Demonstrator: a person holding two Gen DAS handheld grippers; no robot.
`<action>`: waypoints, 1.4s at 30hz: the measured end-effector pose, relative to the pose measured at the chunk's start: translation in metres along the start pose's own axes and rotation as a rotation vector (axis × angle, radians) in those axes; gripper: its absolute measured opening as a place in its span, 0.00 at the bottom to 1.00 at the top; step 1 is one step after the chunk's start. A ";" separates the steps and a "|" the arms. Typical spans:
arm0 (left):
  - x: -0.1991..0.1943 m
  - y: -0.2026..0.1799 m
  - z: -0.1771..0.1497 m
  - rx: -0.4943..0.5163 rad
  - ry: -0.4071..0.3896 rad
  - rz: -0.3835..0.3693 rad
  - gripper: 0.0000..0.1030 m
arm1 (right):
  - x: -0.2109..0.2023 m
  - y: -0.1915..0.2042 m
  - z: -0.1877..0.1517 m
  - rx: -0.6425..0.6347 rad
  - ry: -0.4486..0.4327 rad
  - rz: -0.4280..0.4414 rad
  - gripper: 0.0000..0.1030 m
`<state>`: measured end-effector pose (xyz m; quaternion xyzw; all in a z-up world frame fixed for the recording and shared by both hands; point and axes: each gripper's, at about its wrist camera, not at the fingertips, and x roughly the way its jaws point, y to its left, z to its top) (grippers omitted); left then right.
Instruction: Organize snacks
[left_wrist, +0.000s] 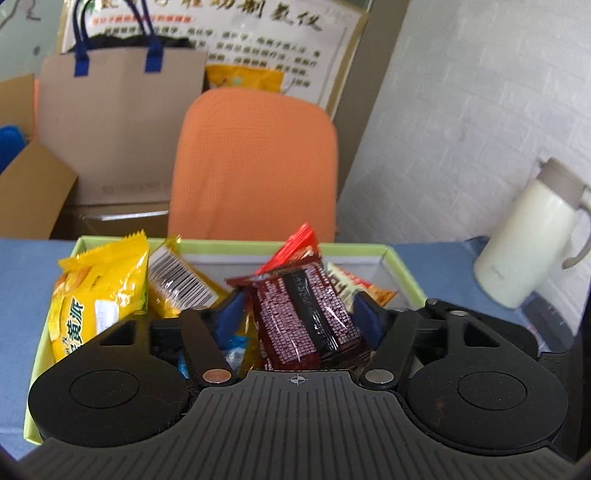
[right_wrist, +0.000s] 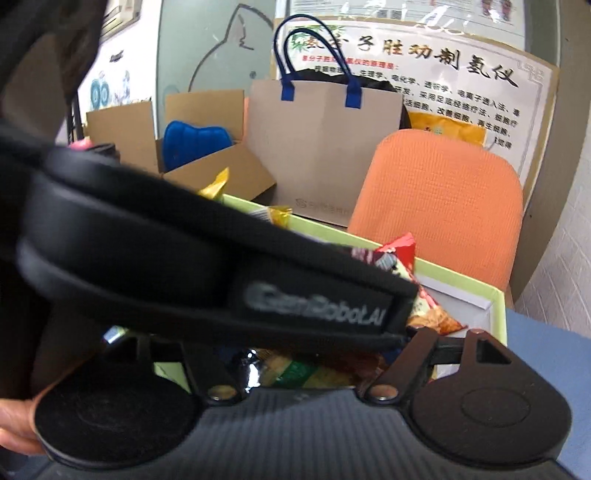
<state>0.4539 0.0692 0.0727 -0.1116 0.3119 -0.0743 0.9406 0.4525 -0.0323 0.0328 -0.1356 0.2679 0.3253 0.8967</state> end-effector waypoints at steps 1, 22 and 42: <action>-0.008 -0.002 0.001 -0.005 -0.018 0.001 0.60 | -0.012 -0.001 0.001 0.003 -0.028 -0.007 0.84; -0.116 0.022 -0.161 -0.311 0.172 -0.024 0.65 | -0.121 0.098 -0.130 0.070 0.058 0.087 0.91; -0.106 -0.010 -0.147 -0.182 0.201 -0.128 0.22 | -0.129 0.100 -0.122 0.060 0.016 0.055 0.48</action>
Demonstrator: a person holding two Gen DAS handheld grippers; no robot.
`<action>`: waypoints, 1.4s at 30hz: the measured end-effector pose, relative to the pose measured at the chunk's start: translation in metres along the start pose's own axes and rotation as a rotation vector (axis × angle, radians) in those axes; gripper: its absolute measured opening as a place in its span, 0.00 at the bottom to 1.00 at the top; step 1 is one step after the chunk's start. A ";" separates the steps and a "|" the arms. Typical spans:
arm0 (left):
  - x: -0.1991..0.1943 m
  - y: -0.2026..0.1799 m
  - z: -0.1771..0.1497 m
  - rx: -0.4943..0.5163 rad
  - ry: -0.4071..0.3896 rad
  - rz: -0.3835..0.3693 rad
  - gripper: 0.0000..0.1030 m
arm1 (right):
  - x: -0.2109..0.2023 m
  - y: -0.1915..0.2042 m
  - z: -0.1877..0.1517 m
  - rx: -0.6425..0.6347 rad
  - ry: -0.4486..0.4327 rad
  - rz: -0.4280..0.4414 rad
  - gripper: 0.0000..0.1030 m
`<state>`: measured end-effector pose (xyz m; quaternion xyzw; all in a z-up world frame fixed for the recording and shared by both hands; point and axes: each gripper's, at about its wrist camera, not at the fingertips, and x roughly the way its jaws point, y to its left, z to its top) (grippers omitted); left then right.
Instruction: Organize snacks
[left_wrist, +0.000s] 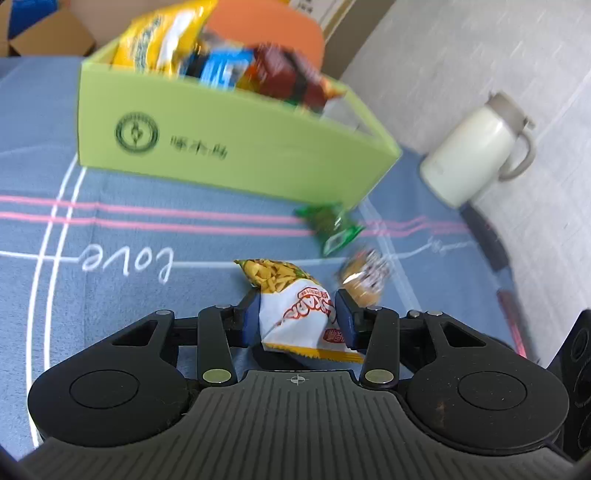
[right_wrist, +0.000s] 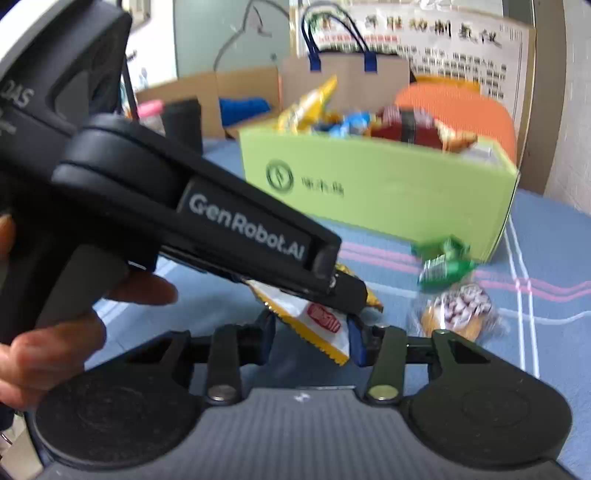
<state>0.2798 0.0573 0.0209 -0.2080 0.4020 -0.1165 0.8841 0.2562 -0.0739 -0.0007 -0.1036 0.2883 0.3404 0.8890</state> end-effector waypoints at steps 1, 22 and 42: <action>-0.005 -0.006 0.007 0.014 -0.027 -0.002 0.22 | -0.004 -0.001 0.009 -0.020 -0.026 -0.015 0.48; 0.051 -0.041 0.149 0.194 -0.217 0.018 0.61 | 0.023 -0.127 0.096 0.045 -0.196 -0.127 0.78; 0.087 -0.010 0.072 0.050 0.071 -0.016 0.47 | 0.063 -0.099 0.017 0.020 0.091 -0.077 0.67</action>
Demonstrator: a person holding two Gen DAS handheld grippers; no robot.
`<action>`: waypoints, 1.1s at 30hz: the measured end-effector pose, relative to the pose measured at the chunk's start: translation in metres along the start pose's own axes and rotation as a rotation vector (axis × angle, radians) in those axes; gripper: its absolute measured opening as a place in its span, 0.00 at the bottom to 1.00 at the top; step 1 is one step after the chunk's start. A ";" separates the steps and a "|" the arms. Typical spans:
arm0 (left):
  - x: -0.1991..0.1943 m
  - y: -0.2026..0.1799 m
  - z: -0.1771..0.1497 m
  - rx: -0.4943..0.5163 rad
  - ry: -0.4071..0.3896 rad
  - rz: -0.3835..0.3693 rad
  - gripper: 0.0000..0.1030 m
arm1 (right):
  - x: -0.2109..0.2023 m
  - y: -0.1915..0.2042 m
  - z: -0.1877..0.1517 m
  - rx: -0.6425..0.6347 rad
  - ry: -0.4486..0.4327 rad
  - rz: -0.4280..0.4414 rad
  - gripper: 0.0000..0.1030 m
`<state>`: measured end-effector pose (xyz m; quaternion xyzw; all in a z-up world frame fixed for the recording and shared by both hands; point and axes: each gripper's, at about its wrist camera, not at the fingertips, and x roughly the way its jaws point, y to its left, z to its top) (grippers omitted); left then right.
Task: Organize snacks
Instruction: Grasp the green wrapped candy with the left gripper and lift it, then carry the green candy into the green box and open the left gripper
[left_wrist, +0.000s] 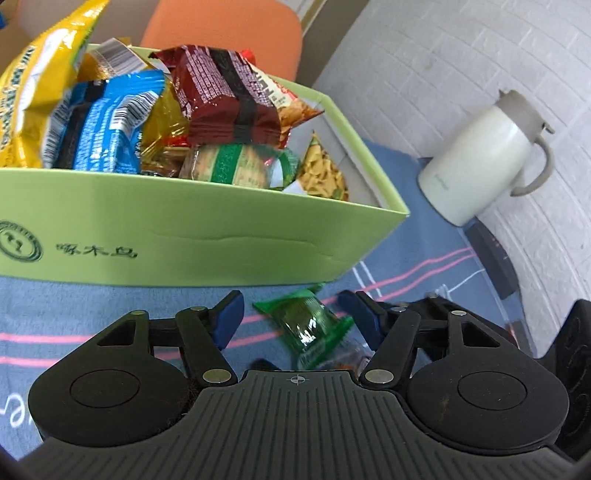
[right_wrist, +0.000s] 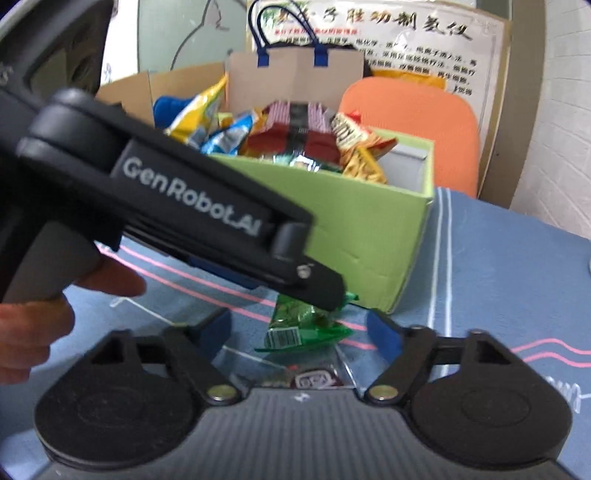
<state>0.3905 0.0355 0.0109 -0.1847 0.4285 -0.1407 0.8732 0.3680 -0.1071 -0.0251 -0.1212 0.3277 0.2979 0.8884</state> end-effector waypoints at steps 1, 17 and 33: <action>0.003 0.000 0.000 0.002 0.008 0.007 0.45 | 0.002 0.000 0.000 0.000 -0.011 0.006 0.66; -0.024 -0.017 -0.056 0.042 -0.008 0.089 0.24 | -0.038 0.053 -0.029 -0.077 -0.018 -0.016 0.48; -0.091 -0.047 0.000 0.120 -0.231 0.065 0.24 | -0.072 0.047 0.058 -0.171 -0.232 -0.111 0.50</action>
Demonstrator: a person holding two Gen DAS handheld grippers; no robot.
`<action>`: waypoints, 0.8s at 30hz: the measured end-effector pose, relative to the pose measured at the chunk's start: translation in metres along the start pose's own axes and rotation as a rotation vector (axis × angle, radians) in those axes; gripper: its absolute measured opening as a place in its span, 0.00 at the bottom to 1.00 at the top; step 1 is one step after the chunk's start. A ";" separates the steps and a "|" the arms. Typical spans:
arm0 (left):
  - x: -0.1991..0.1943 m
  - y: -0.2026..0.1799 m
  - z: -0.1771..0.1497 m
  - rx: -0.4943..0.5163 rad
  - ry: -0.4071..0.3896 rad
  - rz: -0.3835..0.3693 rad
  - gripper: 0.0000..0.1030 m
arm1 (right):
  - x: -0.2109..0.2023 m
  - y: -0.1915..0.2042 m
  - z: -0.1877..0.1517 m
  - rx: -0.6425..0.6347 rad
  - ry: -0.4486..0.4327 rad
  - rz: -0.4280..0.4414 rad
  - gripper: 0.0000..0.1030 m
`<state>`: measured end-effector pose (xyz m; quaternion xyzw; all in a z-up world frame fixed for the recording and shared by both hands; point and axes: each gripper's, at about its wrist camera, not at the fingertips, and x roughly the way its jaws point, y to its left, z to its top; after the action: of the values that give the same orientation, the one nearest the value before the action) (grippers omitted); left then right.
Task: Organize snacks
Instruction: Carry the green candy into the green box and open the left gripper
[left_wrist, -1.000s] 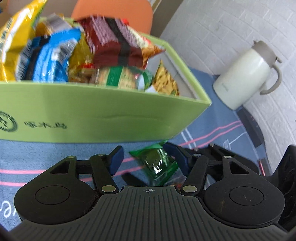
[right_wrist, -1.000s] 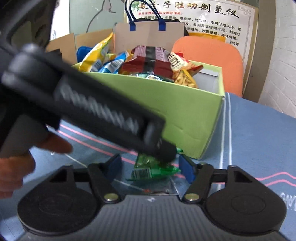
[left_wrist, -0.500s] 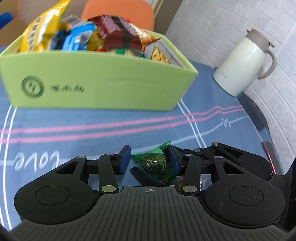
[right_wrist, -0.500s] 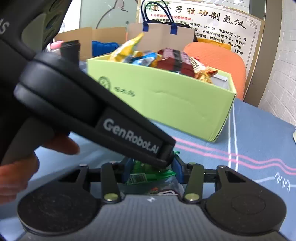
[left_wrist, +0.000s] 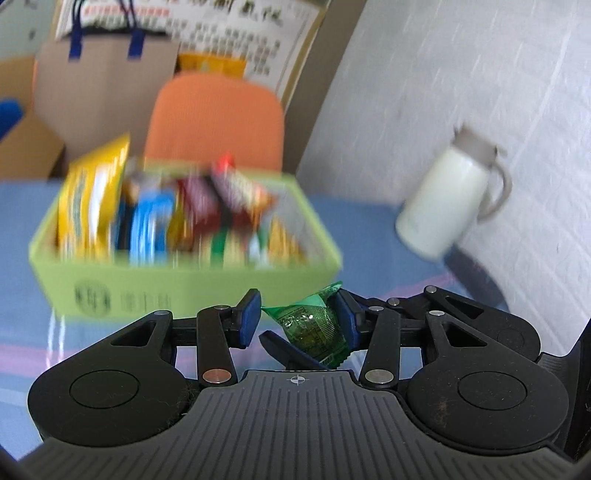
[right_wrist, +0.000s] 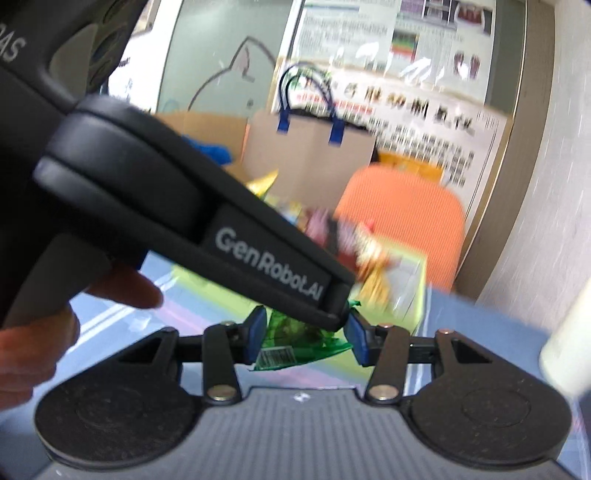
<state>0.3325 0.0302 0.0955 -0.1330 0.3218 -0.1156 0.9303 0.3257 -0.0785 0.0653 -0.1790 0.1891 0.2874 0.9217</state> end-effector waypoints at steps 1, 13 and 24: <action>0.005 0.000 0.013 0.004 -0.017 0.004 0.24 | 0.010 -0.008 0.009 -0.004 -0.007 -0.009 0.50; 0.140 0.044 0.084 0.006 0.060 0.081 0.33 | 0.153 -0.072 0.017 0.094 0.117 0.011 0.60; 0.047 0.033 0.072 0.067 -0.166 0.052 0.76 | 0.050 -0.087 0.013 0.187 -0.042 0.005 0.84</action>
<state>0.4185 0.0591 0.1128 -0.1024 0.2430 -0.0907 0.9603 0.4192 -0.1161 0.0730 -0.0855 0.1965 0.2744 0.9374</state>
